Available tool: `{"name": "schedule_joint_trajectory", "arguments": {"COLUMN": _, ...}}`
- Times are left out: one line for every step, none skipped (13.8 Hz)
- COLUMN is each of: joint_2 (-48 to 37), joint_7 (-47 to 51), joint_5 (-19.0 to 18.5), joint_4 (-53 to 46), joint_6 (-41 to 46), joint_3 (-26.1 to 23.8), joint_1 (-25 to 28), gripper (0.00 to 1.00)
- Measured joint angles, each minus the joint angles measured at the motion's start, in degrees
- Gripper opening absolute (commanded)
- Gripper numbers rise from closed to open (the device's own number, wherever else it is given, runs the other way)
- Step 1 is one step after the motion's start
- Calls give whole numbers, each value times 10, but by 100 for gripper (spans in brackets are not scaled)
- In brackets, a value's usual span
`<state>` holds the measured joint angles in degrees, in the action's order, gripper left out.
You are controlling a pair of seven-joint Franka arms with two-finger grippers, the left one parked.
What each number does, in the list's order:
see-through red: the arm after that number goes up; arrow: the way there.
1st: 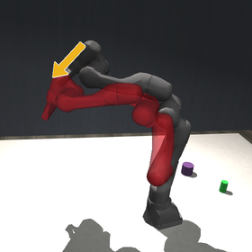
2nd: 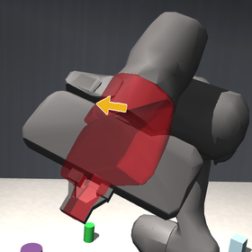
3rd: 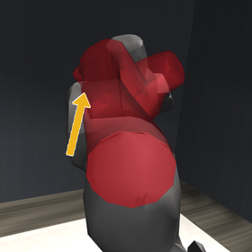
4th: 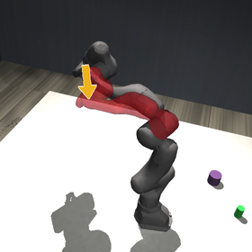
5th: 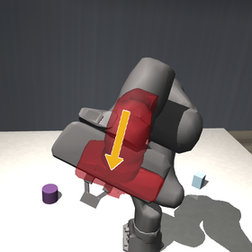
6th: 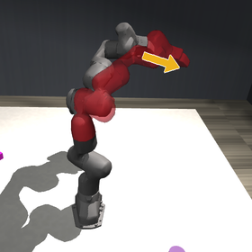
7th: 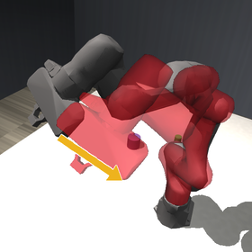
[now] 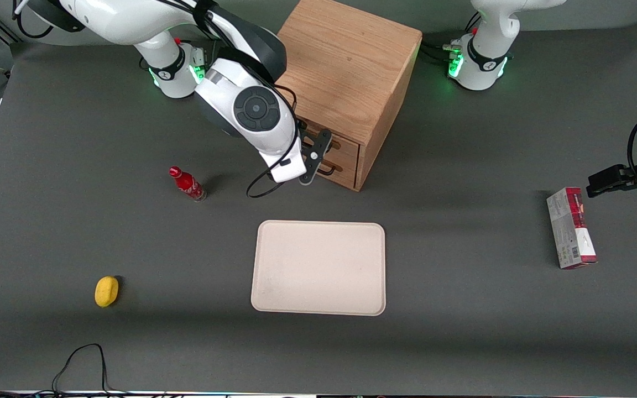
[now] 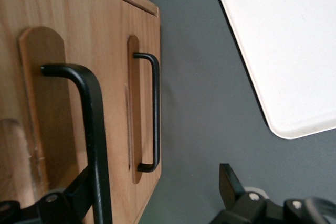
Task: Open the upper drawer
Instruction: 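Hook the right gripper onto the upper drawer's black handle, then pull the upper drawer outward from the cabinet with the right gripper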
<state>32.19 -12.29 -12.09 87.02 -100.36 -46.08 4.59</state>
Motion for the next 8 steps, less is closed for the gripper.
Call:
{"name": "schedule_joint_trajectory", "arguments": {"joint_2": 4, "joint_7": -5, "joint_5": -14, "joint_4": 0, "joint_6": -2, "joint_3": 0, "joint_1": 0, "gripper": 100}}
{"name": "schedule_joint_trajectory", "arguments": {"joint_2": 8, "joint_7": -17, "joint_5": -23, "joint_4": 0, "joint_6": -4, "joint_3": 0, "joint_1": 0, "gripper": 100}}
{"name": "schedule_joint_trajectory", "arguments": {"joint_2": 10, "joint_7": -31, "joint_5": -27, "joint_4": -1, "joint_6": -8, "joint_3": 2, "joint_1": -1, "gripper": 100}}
{"name": "schedule_joint_trajectory", "arguments": {"joint_2": 11, "joint_7": -44, "joint_5": -29, "joint_4": -4, "joint_6": -9, "joint_3": 4, "joint_1": -3, "gripper": 100}}
{"name": "schedule_joint_trajectory", "arguments": {"joint_2": 11, "joint_7": -58, "joint_5": -29, "joint_4": -11, "joint_6": -9, "joint_3": 7, "joint_1": -5, "gripper": 100}}
{"name": "schedule_joint_trajectory", "arguments": {"joint_2": 11, "joint_7": -71, "joint_5": -30, "joint_4": -19, "joint_6": -9, "joint_3": 12, "joint_1": -7, "gripper": 100}}
{"name": "schedule_joint_trajectory", "arguments": {"joint_2": 11, "joint_7": -85, "joint_5": -30, "joint_4": -29, "joint_6": -9, "joint_3": 21, "joint_1": -7, "gripper": 100}}
{"name": "schedule_joint_trajectory", "arguments": {"joint_2": 11, "joint_7": -102, "joint_5": -30, "joint_4": -38, "joint_6": -9, "joint_3": 33, "joint_1": -8, "gripper": 100}}
